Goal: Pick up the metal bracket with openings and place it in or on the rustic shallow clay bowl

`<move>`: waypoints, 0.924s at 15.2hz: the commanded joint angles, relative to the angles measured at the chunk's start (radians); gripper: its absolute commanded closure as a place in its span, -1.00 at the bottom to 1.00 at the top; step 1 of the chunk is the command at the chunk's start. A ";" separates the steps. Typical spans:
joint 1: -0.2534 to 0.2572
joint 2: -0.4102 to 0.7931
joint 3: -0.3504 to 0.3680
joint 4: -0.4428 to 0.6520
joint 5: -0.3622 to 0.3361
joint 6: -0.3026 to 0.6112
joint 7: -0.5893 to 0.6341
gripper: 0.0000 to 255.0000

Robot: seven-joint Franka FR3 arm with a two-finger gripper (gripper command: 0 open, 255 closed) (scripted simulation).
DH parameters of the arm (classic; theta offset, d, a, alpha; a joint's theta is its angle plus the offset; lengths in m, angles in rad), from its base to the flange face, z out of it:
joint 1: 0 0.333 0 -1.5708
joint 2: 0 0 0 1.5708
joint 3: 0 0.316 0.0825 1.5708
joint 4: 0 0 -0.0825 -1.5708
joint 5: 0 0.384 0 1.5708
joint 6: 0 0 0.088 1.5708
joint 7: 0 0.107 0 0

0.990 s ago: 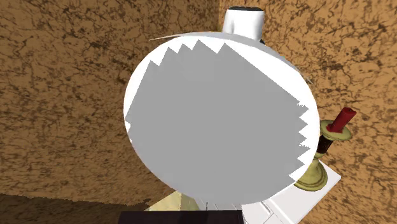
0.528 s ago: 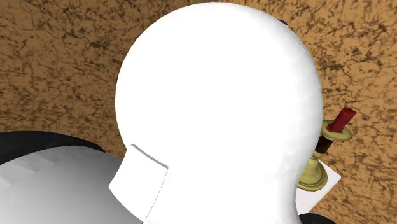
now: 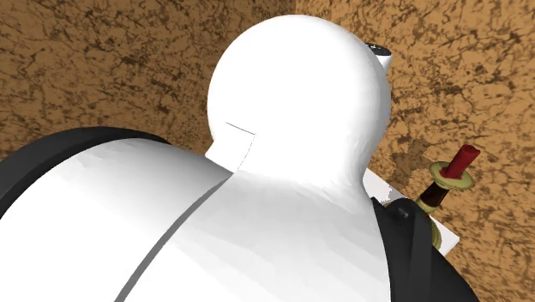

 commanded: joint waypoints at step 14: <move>0.001 0.019 0.000 -0.014 0.013 0.032 -0.008 1.00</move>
